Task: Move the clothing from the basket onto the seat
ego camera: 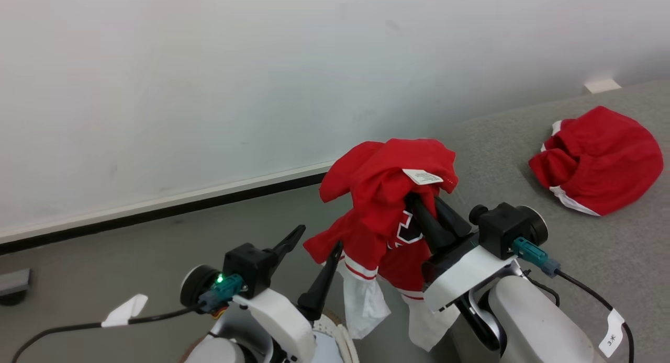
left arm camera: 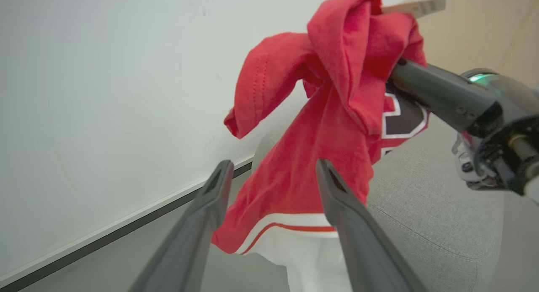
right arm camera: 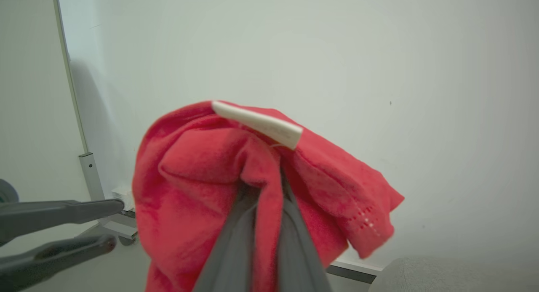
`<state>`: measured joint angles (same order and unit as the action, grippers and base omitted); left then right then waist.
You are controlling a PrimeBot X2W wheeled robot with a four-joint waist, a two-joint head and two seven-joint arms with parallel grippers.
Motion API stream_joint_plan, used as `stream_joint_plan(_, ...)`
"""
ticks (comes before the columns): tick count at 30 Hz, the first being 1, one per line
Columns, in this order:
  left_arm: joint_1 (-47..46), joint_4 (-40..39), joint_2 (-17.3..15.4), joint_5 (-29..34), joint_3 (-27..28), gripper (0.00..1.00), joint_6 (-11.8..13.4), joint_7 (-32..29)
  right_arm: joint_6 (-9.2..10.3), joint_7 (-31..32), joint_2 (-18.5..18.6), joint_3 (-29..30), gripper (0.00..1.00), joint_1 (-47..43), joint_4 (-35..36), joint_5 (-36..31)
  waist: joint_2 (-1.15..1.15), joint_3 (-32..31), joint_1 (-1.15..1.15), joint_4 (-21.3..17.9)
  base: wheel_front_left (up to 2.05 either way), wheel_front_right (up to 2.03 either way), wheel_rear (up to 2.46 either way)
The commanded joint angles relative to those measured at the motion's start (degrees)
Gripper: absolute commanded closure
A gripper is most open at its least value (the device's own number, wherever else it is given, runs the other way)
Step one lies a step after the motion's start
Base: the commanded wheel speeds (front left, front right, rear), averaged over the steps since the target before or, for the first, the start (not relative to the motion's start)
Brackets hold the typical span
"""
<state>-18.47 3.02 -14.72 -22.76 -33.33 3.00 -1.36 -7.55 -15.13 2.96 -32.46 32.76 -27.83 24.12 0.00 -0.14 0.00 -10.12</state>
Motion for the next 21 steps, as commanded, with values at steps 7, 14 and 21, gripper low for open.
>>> stream_joint_plan(7,-0.76,0.38,0.33,-0.54,-0.18,0.0,0.06,1.15,0.13,-0.02,1.32,0.97,1.0,1.16,1.74,-1.13,0.0,1.17,0.0,-7.3,0.0,0.0,0.0)
stream_joint_plan(14,-1.48,0.89,0.81,-0.39,-0.83,0.0,-0.16,1.8,0.13,-0.02,3.19,1.87,1.0,0.36,3.82,-1.81,0.0,1.67,0.0,-11.45,0.0,0.0,0.0)
stream_joint_plan(21,-2.35,1.43,1.95,-0.1,-1.99,0.0,-0.44,2.39,0.13,-0.02,5.65,3.08,1.0,-1.48,6.62,-2.04,0.0,2.17,0.0,-14.63,0.0,0.0,0.0)
